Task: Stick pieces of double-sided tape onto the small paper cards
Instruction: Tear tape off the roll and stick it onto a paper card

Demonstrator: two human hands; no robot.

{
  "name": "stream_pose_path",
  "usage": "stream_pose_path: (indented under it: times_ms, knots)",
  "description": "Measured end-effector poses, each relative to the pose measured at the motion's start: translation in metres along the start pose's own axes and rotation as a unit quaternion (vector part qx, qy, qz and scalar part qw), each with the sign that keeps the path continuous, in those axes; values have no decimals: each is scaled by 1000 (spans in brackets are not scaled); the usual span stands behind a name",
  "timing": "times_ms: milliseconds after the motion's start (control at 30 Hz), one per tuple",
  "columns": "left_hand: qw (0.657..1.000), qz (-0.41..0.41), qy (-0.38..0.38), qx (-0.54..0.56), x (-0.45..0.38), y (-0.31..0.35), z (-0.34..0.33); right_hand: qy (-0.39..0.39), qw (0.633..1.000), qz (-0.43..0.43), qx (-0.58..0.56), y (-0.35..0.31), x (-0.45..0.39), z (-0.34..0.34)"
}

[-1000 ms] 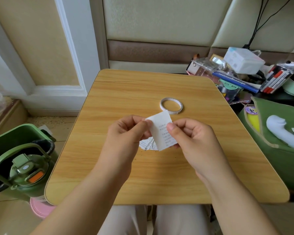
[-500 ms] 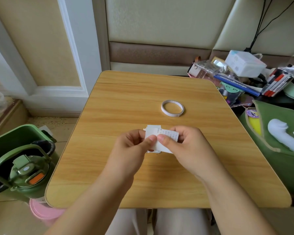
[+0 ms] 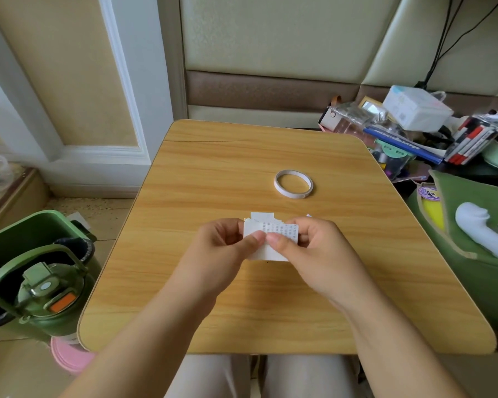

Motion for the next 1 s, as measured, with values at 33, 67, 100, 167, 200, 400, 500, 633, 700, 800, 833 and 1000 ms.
stream_pose_path:
  times_ms: [33, 67, 100, 167, 200, 400, 500, 633, 700, 800, 833, 1000]
  knots:
    - [1000, -1, 7, -1, -1, -2, 2, -5, 1000, -3, -2, 1, 0, 0]
    - [1000, 0, 12, -5, -2, -4, 5, -9, 1000, -6, 1, 5, -1, -1]
    - [1000, 5, 16, -18, -3, -6, 7, -10, 1000, -10, 4, 8, -2, -2]
    - [997, 21, 22, -76, -2, -11, 12, 5, 999, -23, 27, 17, -3, -4]
    - [992, 30, 31, -123, -2, -15, 14, 23, 998, -36, 47, 24, -4, -5]
    - [872, -99, 81, -473, 10, -48, 26, 65, 968, -57, 235, 62, 5, -30]
    - [809, -240, 59, -534, 16, -62, 25, 102, 958, -10, 267, 63, 5, -35]
    - [766, -313, 17, -561, 21, -70, 28, 130, 940, 112, 295, 61, 9, -43]
    - [759, -318, 16, -567, 22, -69, 28, 65, 949, 148, 270, 60, 15, -56]
    - [760, -297, 25, -578, 25, -65, 24, 40, 958, 131, 254, 61, 12, -59]
    - [760, -290, 32, -581, 25, -65, 23, 52, 956, 111, 266, 61, 9, -55]
    - [776, -242, 51, -580, 23, -64, 21, 63, 950, 85, 295, 56, 3, -43]
Point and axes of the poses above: each hand's wrist, its own x-axis away from the middle knuckle, its own z-axis out of the back of the hand, y = z × x, the point moved 3 cm from there along -x, towards the middle knuckle, and after that the axes turned 2 degrees about y, right-handed, at the moved point
